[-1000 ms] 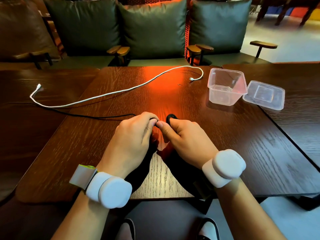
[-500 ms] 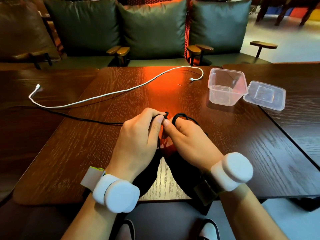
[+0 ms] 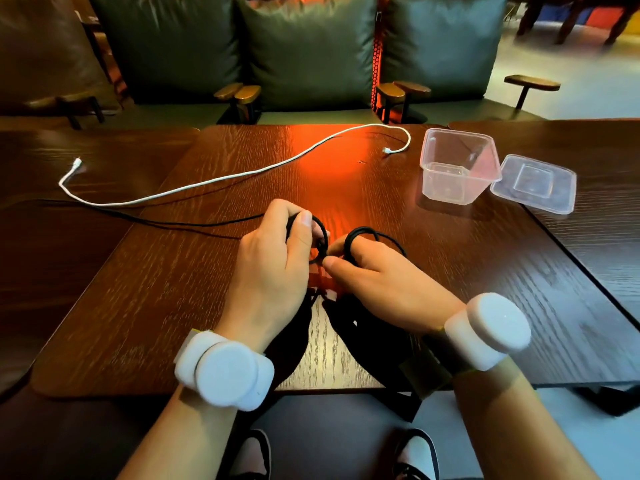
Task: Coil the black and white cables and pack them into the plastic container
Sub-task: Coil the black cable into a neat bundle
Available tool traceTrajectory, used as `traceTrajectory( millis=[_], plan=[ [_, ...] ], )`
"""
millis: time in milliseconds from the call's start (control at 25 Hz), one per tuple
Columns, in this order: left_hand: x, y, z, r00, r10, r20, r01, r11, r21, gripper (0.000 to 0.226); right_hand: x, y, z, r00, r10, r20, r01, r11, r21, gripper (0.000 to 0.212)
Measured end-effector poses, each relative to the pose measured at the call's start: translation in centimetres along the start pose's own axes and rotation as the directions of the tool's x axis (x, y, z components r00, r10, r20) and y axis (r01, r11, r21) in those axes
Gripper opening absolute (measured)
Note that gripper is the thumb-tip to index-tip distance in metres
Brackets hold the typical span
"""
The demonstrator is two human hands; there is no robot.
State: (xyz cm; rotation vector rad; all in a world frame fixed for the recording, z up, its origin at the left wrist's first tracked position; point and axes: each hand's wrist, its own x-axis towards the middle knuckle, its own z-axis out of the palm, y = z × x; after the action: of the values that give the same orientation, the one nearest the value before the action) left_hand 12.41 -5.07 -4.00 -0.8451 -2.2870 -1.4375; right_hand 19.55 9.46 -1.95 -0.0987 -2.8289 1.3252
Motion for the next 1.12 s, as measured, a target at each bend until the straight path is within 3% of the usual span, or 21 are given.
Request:
traceTrajectory(
  millis=[120, 200, 360, 440, 520, 600, 800, 920, 1120],
  plan=[
    [0.3, 0.0, 0.0, 1.000, 0.008, -0.020, -0.009, 0.998, -0.066, 0.020, 0.1, 0.2, 0.0, 0.996, -0.055, -0.076, 0.055, 0.998, 0.004, 0.038],
    [0.4, -0.4, 0.1, 0.997, -0.074, 0.004, 0.074, 0.978, -0.196, 0.022, -0.1, 0.1, -0.6, 0.994, -0.106, -0.032, 0.106, 0.994, 0.001, 0.039],
    [0.4, -0.6, -0.3, 0.938, -0.326, 0.116, 0.330, 0.741, -0.585, 0.024, -0.5, 0.1, -1.8, 0.984, -0.144, 0.104, 0.131, 0.984, 0.116, 0.030],
    [0.4, -0.2, -0.3, 0.924, -0.353, 0.144, 0.359, 0.679, -0.641, 0.023, -0.7, 0.2, -1.8, 0.983, -0.148, 0.108, 0.132, 0.981, 0.144, 0.027],
    [0.4, -0.2, -0.2, 0.966, -0.238, 0.105, 0.258, 0.823, -0.506, 0.019, -0.6, 0.4, -1.4, 0.990, -0.123, 0.070, 0.111, 0.981, 0.158, 0.026],
    [0.5, -0.5, -0.4, 0.995, -0.041, 0.087, 0.066, 0.950, -0.307, 0.010, -0.4, 0.6, -1.1, 0.999, -0.050, -0.018, 0.052, 0.977, 0.205, 0.029],
    [0.5, -0.9, -1.0, 0.963, 0.078, 0.259, -0.022, 0.977, -0.212, 0.032, -0.1, 1.0, -0.7, 0.992, -0.058, -0.114, 0.067, 0.995, 0.072, 0.031],
    [0.8, -1.6, -1.5, 0.970, 0.145, 0.192, -0.137, 0.989, -0.057, 0.015, 0.1, 0.6, 0.4, 0.993, -0.041, -0.107, 0.052, 0.993, 0.107, 0.025],
    [0.8, -2.3, -1.6, 0.980, 0.190, 0.062, -0.189, 0.982, -0.022, 0.009, 0.3, 0.2, 1.4, 0.978, -0.053, -0.201, 0.074, 0.992, 0.102, 0.016]
  ],
)
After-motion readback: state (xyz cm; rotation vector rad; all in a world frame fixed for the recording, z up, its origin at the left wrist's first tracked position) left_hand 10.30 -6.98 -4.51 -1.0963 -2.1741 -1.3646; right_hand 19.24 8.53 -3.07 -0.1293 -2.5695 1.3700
